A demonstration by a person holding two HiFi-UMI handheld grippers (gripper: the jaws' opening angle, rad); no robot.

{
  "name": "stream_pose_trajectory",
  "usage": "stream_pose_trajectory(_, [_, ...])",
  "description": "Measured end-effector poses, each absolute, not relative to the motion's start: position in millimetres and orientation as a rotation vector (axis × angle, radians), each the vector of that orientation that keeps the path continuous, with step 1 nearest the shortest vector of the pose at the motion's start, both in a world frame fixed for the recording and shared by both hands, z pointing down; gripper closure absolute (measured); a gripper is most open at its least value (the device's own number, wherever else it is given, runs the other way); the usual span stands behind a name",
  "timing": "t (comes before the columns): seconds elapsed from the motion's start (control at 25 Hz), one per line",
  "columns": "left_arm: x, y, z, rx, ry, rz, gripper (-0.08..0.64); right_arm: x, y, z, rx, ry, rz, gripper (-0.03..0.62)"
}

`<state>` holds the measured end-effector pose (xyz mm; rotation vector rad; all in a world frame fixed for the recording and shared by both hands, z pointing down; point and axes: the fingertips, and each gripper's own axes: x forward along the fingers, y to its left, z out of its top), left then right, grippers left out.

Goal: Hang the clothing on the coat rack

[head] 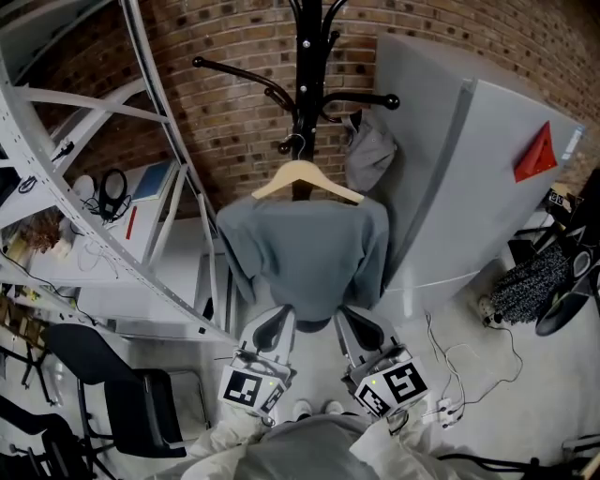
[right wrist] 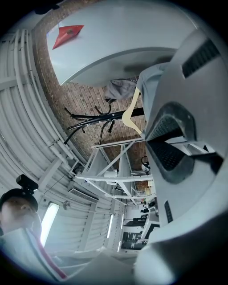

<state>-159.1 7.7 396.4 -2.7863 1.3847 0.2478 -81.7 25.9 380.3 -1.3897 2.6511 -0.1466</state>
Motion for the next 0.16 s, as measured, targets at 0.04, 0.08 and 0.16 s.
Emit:
stream_pose_trajectory(0.04, [-157.5,7.2,397.3,-2.784,1.385,0.241,0.551,-79.9,25.3,381.6,-1.393,2.651,-0.142,0.569])
stream_pose_trajectory(0.08, [-155.8,6.9,398.0,-2.781,1.386,0.233,0.551,-78.1,24.8,383.2,-1.398,2.652,-0.141,0.569])
stream_pose_trajectory(0.16, [-152.3,6.5,399.2,-2.772,1.387,0.216,0.551,-75.0,23.9,386.2,-1.406,2.656,-0.142,0.569])
